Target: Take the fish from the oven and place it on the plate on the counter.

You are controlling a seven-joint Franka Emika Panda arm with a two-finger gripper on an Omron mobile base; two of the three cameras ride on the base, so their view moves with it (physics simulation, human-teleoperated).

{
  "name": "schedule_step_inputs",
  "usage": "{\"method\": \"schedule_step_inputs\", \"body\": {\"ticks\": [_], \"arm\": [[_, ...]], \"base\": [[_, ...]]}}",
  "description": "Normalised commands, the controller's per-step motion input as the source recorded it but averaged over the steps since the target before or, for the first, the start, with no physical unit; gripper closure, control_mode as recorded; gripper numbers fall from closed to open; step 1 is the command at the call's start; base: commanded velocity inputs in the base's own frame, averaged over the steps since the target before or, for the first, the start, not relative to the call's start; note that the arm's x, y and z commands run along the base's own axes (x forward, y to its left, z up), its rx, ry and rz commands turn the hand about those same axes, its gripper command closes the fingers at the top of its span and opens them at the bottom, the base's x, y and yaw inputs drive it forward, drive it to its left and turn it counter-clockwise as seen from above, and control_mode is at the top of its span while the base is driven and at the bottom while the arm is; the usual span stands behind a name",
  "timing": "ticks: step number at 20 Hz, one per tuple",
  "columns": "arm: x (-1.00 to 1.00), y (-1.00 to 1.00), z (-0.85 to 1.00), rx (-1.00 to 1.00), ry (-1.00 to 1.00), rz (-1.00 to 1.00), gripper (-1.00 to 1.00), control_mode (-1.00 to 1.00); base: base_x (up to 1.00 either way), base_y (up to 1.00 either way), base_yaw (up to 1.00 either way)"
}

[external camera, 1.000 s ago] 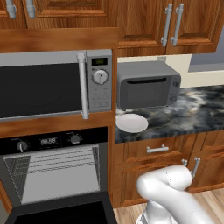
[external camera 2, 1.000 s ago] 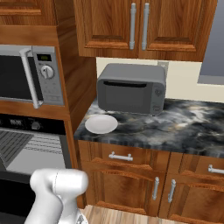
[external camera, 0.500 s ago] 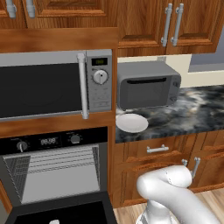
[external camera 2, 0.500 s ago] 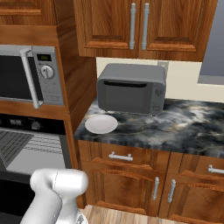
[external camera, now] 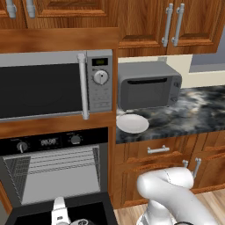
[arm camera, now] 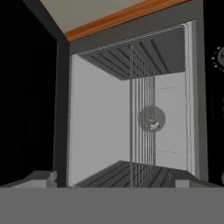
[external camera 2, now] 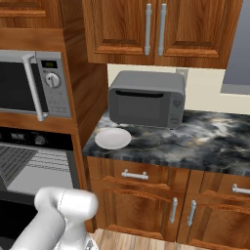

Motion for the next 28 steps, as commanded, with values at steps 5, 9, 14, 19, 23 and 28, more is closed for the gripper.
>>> {"method": "schedule_step_inputs", "body": {"ticks": [5,9,14,19,23,28], "arm": [[0.45,0.0,-0.07,0.0,0.0,0.0,-1.0,-1.0],[0.51,0.01,-0.15,-0.04,0.0,0.0,-1.0,-1.0],[0.47,0.0,-0.22,-0.01,-0.09,0.0,-1.0,-1.0],[0.55,0.0,-0.22,0.0,-0.14,-0.02,-1.0,-1.0],[0.57,0.03,-0.29,0.0,-0.1,-0.07,-1.0,-1.0],[0.69,0.02,-0.28,-0.01,-0.01,-0.14,-1.0,-1.0]], "base": [[0.0,0.0,0.0],[0.0,0.0,0.0],[0.0,0.0,0.0],[0.0,0.0,0.0],[0.0,0.0,0.0],[0.0,0.0,0.0]]}}
